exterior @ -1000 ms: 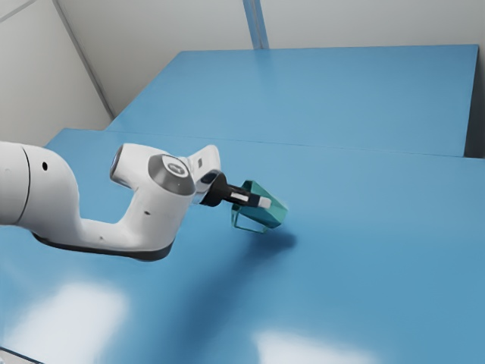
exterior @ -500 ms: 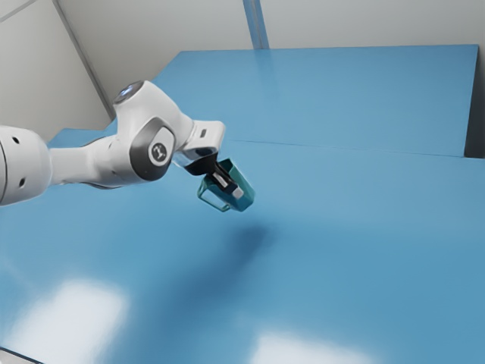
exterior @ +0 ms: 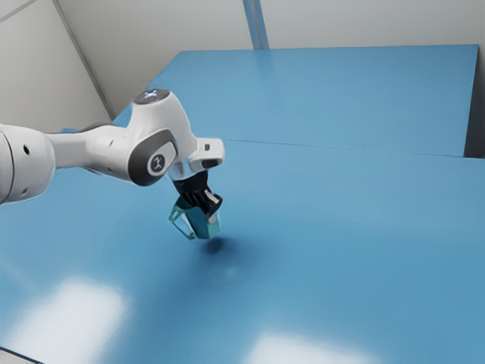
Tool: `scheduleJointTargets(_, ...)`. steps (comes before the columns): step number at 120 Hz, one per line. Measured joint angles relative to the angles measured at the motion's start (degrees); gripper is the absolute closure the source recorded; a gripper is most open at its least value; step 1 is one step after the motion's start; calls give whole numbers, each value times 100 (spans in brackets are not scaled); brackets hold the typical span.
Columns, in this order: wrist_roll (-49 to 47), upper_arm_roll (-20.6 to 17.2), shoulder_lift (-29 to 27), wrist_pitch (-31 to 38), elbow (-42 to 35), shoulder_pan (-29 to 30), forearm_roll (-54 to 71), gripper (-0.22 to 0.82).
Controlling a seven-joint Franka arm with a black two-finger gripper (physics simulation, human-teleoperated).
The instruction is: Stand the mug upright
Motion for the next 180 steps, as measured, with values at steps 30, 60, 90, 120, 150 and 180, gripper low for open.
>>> scheduleJointTargets(30, -806, -32, 174, 18, 2, 151, -3, 78)
scheduleJointTargets(60, -1343, -23, 411, 79, 103, 39, -3, 78)
scheduleJointTargets(90, -1716, -30, 523, 78, 136, 17, -15, 78)
scheduleJointTargets(120, -1933, -52, 557, 42, 140, 24, -73, 72)
scheduleJointTargets(150, -2042, -115, 550, -10, 241, 9, -129, 44)
scheduleJointTargets(180, -2172, -228, 494, -181, 459, 15, -136, 28)
